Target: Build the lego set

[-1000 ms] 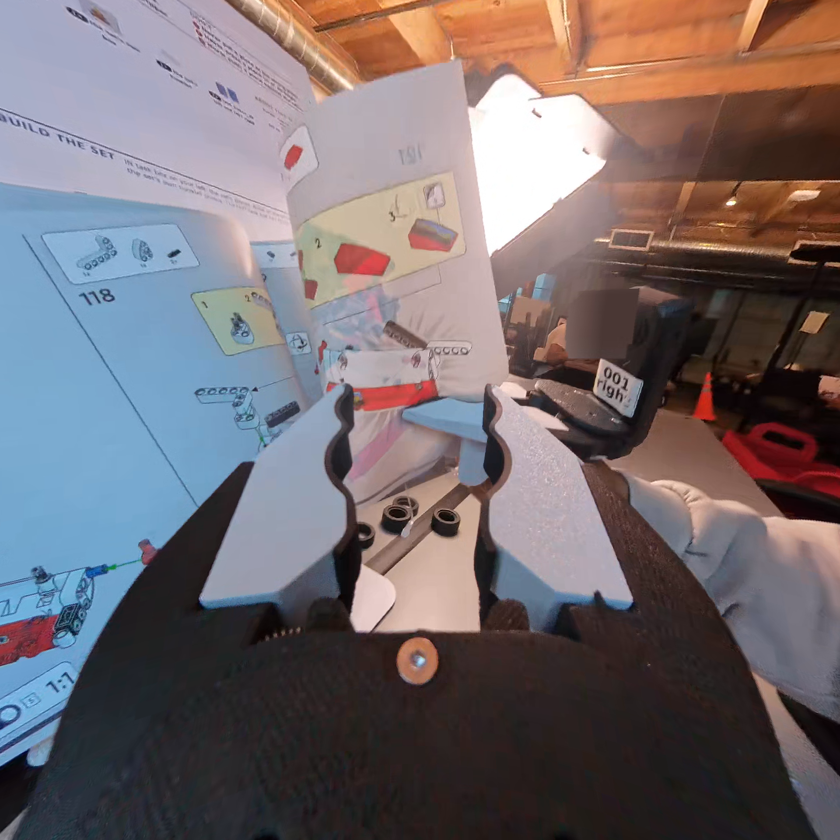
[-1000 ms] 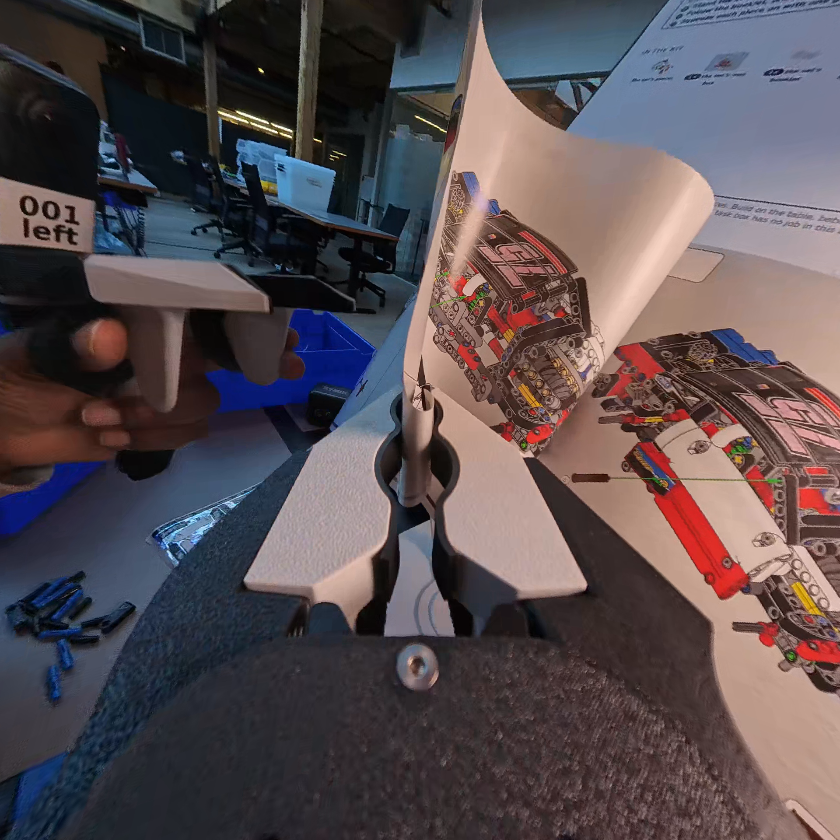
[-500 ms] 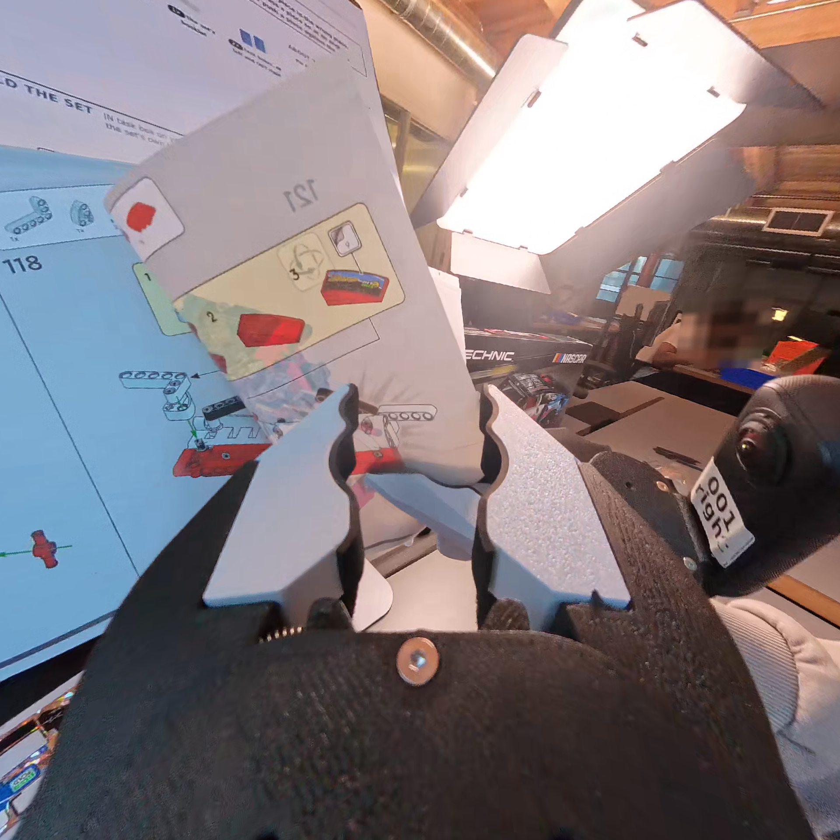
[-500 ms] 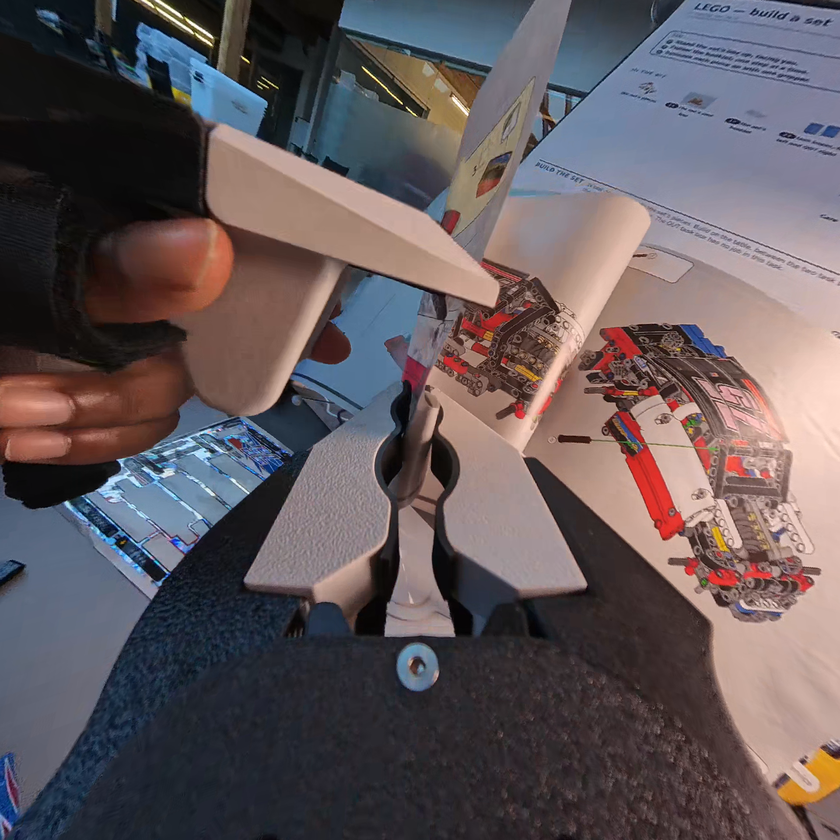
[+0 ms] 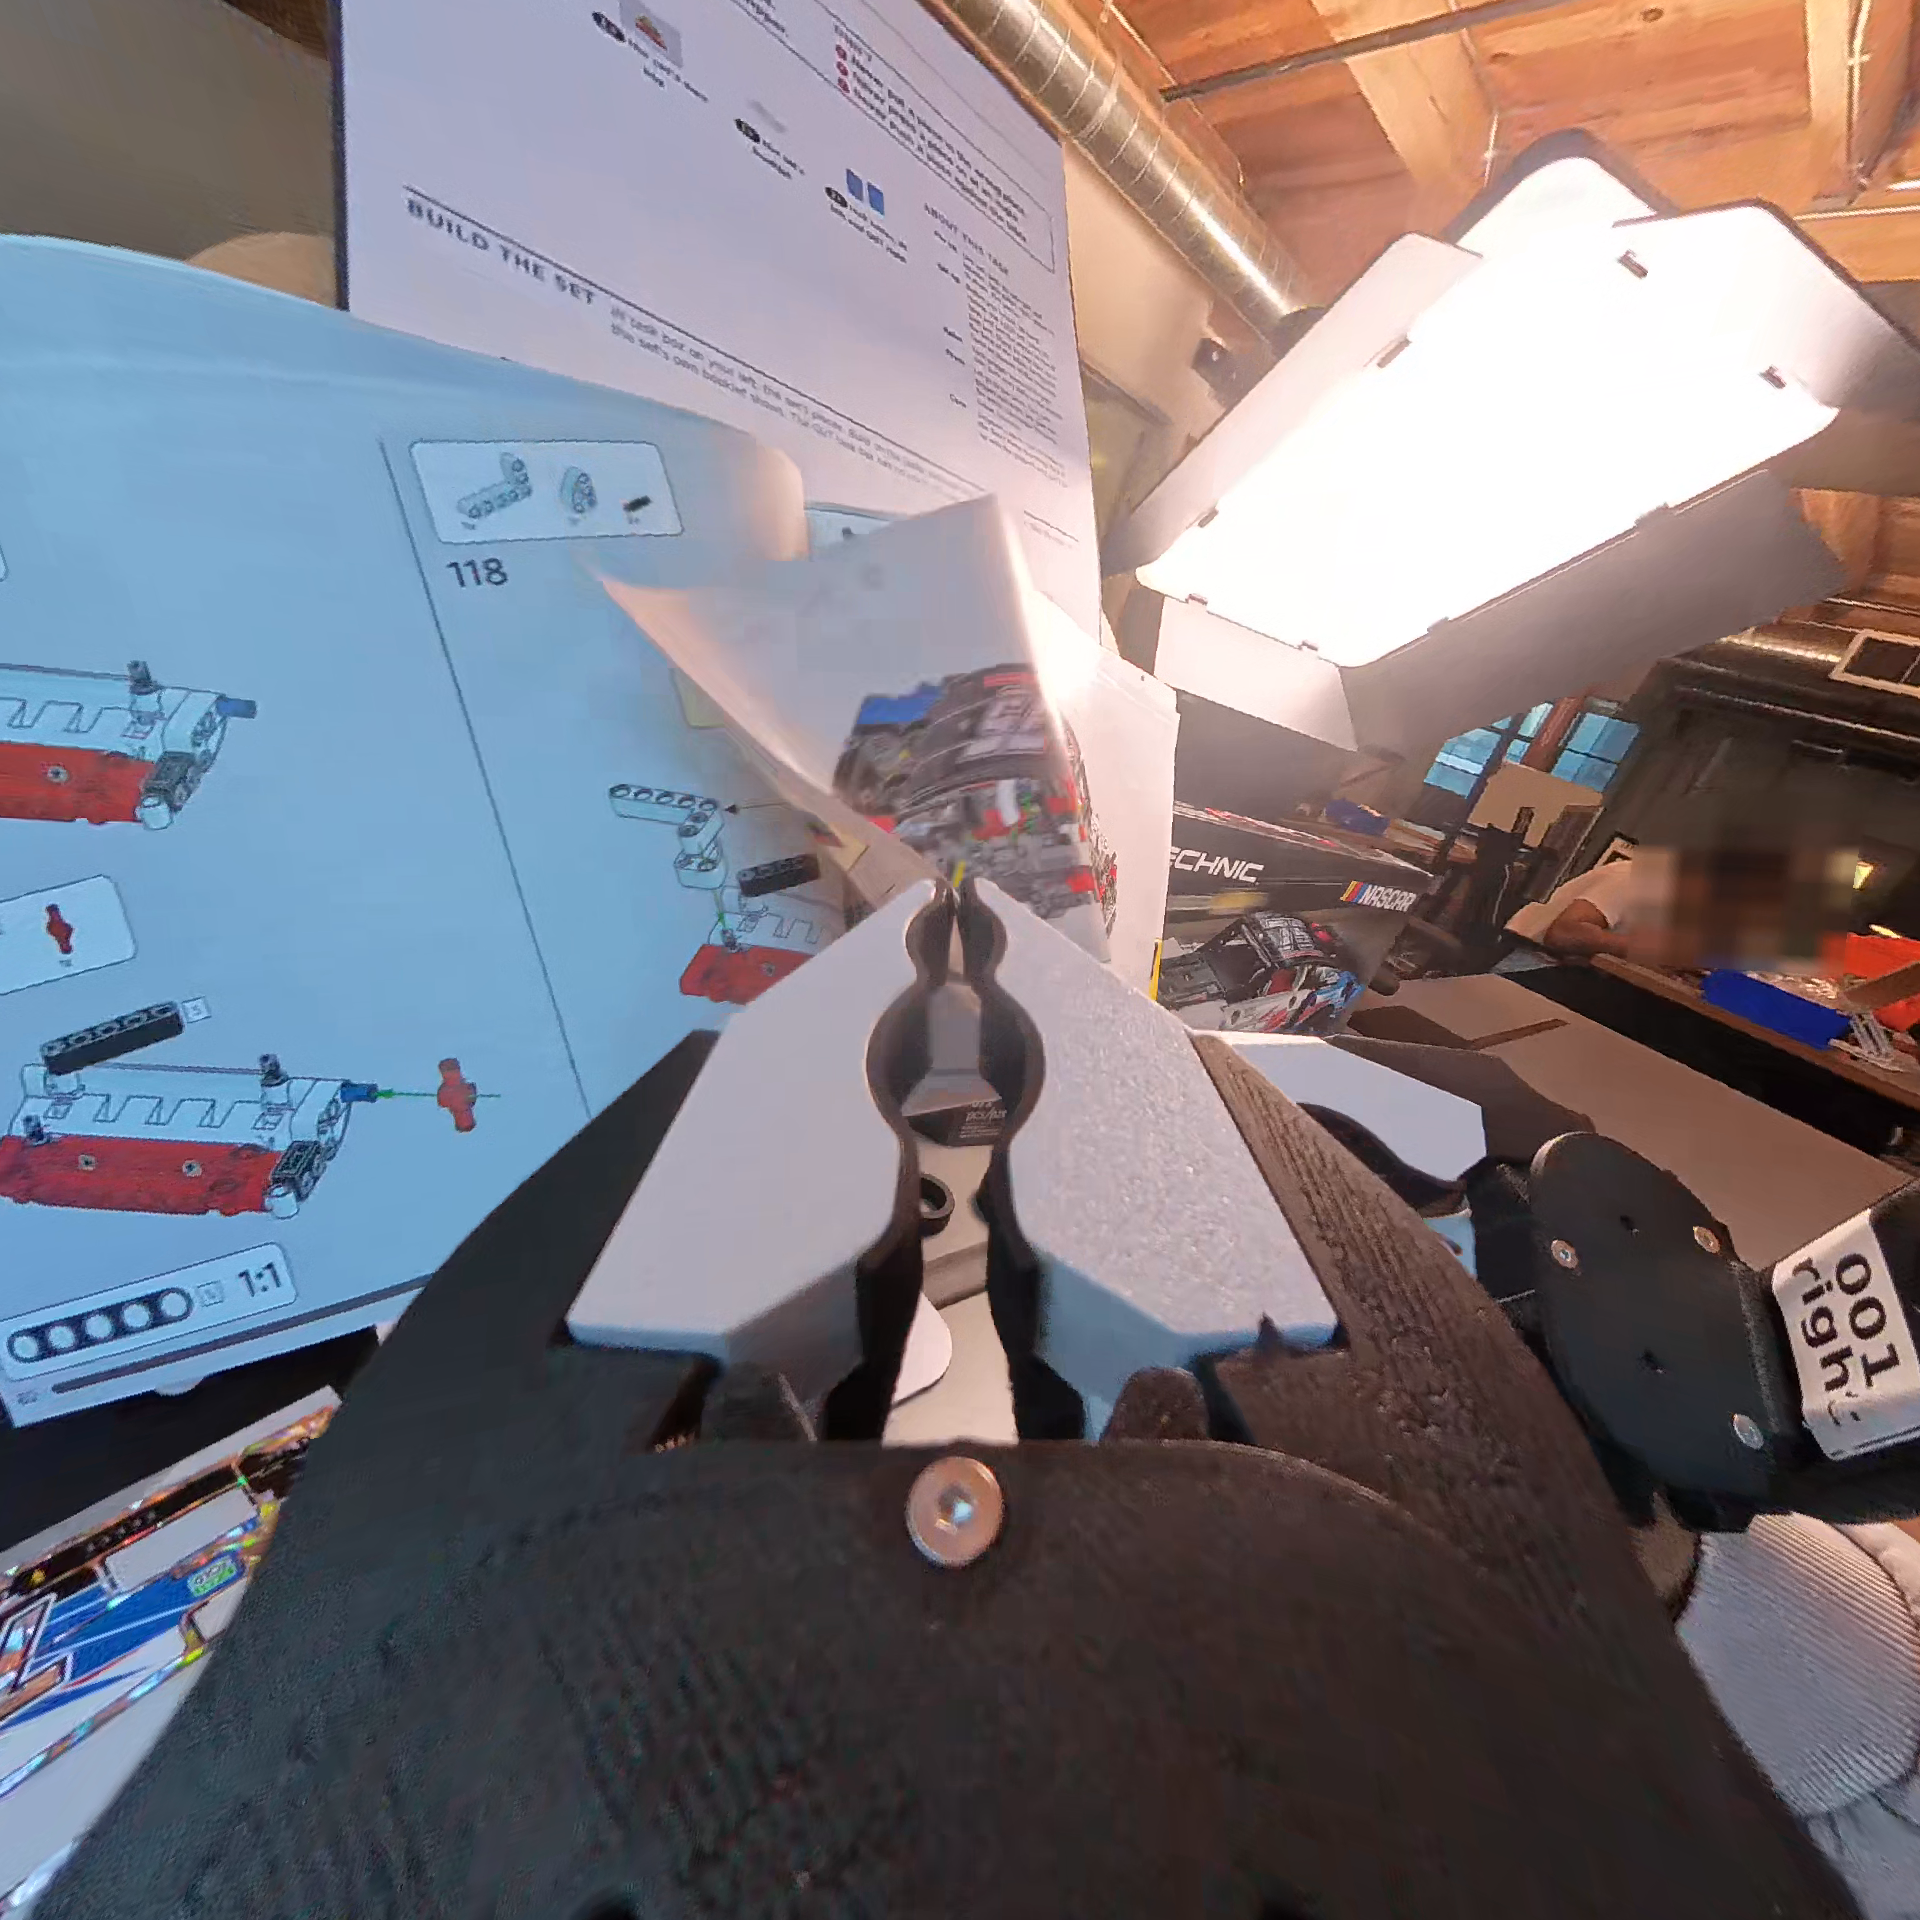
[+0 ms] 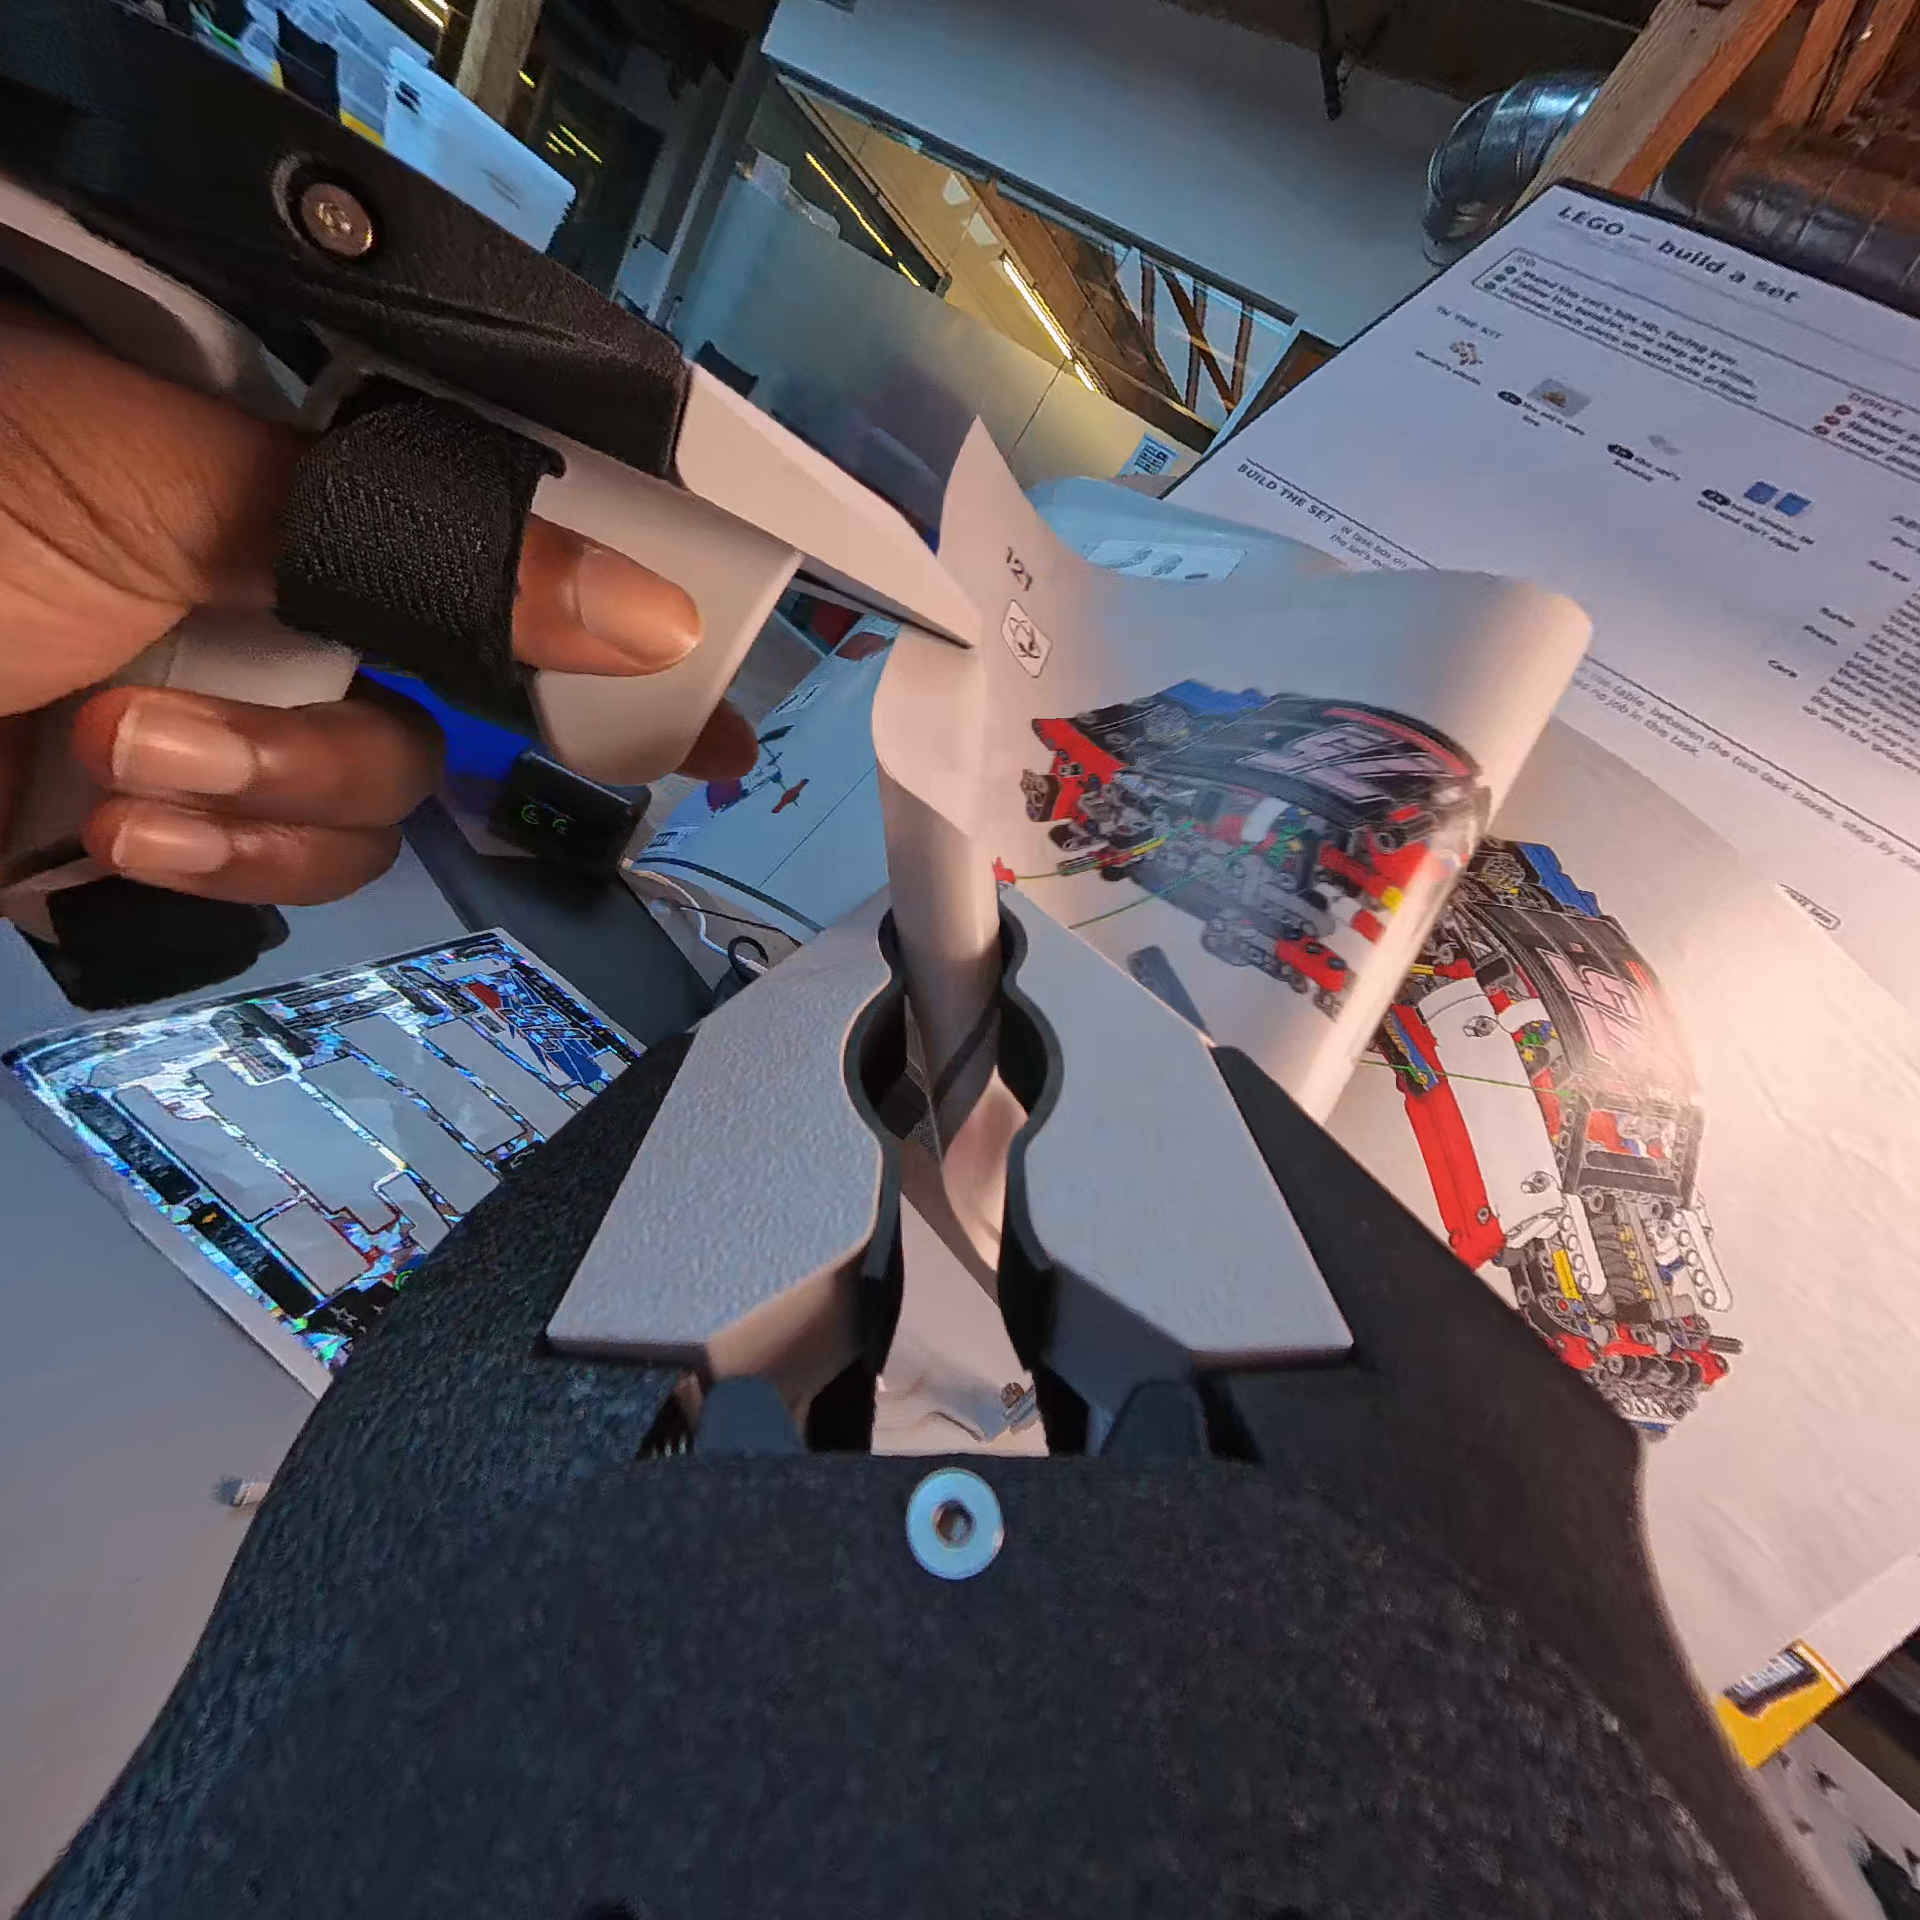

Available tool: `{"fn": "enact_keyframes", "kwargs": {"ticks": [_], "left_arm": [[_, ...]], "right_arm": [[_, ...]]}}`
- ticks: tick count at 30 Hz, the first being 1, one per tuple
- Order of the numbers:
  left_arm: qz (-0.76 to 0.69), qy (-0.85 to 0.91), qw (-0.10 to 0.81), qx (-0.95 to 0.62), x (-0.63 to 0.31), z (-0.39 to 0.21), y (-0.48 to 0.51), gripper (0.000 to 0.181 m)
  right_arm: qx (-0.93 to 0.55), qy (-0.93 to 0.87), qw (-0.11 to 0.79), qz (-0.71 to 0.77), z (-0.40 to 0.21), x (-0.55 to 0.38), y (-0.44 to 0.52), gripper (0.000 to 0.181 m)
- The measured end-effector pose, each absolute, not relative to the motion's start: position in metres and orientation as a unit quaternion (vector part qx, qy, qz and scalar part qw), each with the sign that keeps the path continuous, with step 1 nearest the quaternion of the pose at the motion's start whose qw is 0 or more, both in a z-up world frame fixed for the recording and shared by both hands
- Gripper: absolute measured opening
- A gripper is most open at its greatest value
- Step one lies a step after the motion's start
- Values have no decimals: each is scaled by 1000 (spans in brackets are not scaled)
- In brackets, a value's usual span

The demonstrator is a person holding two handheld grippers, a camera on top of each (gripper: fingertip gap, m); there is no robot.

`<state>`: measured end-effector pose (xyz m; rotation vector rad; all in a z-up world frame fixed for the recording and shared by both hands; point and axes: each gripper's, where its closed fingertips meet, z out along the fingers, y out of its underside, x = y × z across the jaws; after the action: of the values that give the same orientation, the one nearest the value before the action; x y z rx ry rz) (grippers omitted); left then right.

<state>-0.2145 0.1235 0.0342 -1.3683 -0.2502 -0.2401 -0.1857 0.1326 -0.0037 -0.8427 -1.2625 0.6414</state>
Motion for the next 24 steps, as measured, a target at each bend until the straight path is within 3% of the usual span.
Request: {"fn": "enact_keyframes", "kwargs": {"ticks": [1,4,10,16,24], "left_arm": [[-120,-117,757,-632,-219,31,122,0],[-141,-118,748,-638,-230,24,116,0],[-134,-119,743,-645,-269,26,96,0],[-26,-112,711,-694,-330,25,72,0],[91,-110,669,-730,-383,15,74,0]], "right_arm": [[-373,-564,680,284,-4,-186,131,7],[-357,-577,680,278,-6,-186,123,11],[-322,-591,648,357,8,-169,94,40],[-443,-568,610,331,0,-166,173,30],[-458,-623,606,187,-17,-218,203,26]]}}
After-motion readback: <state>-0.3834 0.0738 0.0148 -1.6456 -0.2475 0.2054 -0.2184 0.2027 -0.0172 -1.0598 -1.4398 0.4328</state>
